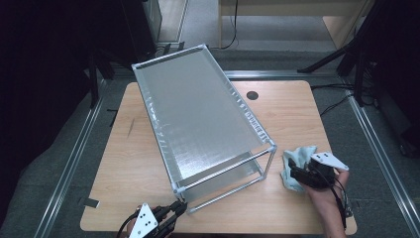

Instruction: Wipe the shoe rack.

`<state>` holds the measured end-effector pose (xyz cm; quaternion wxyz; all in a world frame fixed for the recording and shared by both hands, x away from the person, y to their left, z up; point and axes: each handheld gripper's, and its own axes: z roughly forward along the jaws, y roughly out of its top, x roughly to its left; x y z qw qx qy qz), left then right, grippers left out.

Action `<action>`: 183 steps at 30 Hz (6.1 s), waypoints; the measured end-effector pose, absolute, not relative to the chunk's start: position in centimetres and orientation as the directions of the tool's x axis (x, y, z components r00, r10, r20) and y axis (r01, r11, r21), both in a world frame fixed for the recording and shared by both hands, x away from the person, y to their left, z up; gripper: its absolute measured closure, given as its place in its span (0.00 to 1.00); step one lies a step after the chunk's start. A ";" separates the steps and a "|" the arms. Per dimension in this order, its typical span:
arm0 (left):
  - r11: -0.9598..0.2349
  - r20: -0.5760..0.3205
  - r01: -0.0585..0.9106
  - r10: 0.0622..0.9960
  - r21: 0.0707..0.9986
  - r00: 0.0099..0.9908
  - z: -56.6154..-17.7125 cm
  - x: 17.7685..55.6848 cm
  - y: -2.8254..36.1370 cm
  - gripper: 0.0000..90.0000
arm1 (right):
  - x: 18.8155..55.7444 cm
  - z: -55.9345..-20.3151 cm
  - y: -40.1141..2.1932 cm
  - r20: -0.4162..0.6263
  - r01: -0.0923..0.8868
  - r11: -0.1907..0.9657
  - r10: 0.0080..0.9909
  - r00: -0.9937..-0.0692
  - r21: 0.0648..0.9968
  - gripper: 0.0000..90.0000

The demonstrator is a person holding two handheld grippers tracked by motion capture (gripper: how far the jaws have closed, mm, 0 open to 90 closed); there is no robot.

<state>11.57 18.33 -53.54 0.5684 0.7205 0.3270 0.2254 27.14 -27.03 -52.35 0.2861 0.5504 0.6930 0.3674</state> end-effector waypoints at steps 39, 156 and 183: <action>-0.134 -0.062 0.241 0.746 0.961 0.663 -53.4 12.8 16.9 0.91 | 24.0 -52.7 -23.9 0.113 0.573 0.145 0.913 -0.391 0.807 0.88; -0.133 -0.064 0.240 0.742 0.962 0.667 -53.7 12.3 17.0 0.91 | 18.1 -55.1 -4.9 0.027 0.440 0.409 0.707 -0.707 0.799 0.86; -0.135 -0.063 0.242 0.744 0.961 0.665 -53.6 12.4 16.9 0.91 | 21.6 -55.4 -6.3 -0.012 0.508 0.381 0.809 -0.587 0.773 0.85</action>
